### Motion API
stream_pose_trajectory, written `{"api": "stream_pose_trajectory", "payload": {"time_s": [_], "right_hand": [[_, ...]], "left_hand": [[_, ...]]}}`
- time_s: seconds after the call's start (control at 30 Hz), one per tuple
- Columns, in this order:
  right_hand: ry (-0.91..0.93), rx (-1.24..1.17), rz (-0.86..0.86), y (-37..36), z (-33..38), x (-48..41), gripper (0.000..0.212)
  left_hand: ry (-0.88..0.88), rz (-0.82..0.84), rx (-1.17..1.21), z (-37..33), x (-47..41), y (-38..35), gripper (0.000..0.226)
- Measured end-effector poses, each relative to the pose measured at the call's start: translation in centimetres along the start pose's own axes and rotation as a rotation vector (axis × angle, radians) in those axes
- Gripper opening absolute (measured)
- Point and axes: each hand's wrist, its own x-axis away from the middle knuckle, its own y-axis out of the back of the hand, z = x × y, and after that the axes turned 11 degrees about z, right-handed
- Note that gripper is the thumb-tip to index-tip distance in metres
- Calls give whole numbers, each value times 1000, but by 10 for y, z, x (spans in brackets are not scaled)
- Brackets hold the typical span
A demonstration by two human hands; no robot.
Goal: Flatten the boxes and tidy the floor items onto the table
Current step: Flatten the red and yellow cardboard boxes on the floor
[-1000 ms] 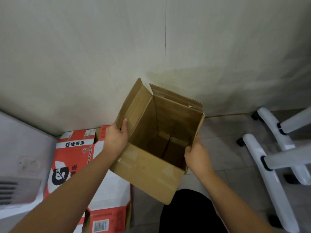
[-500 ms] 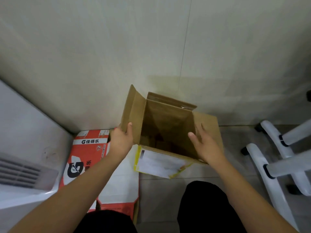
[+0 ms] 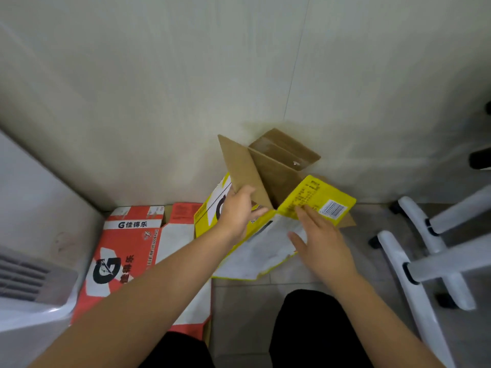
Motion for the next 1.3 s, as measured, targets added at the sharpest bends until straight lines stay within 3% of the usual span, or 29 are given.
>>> {"api": "stream_pose_trajectory", "payload": {"time_s": [0.07,0.13,0.23,0.33,0.4,0.53,0.6,0.73,0.83,0.93,1.13,1.3], "right_hand": [[-109,-34,33,-8,-13,4,65],[-120,-53,-67,-12,-18,9,58],[-51,-15,-276,-16,-26,13,44],[-11,-26,-269,-28,-32,17,43],[-21,-6,-195,-42,-39,19,41],[-206,22,292,-67,-60,22,50],[-217,64,427,-76,-69,20,53],[-203,105,562,-91,-65,10,60],[-157,149,579,-99,-55,2,63],[-75,206,563,-106,-39,-9,63],[137,327,563,-116,12,-47,64],[105,346,641,-133,31,-50,68]], "left_hand": [[68,56,155,18,-5,-9,21],[175,96,171,39,-4,-15,25],[300,177,-126,80,-16,-12,46],[289,270,-633,112,-21,-16,68],[203,310,-864,127,-25,-15,63],[47,316,-1372,143,-41,30,53],[-21,303,-1552,145,-52,62,52],[-46,259,-1566,134,-59,111,52],[-111,412,-1643,132,-53,146,64],[-217,480,-1831,129,-49,169,62],[-221,483,-2029,132,-39,215,75],[-342,446,-2024,126,-58,214,87]]}}
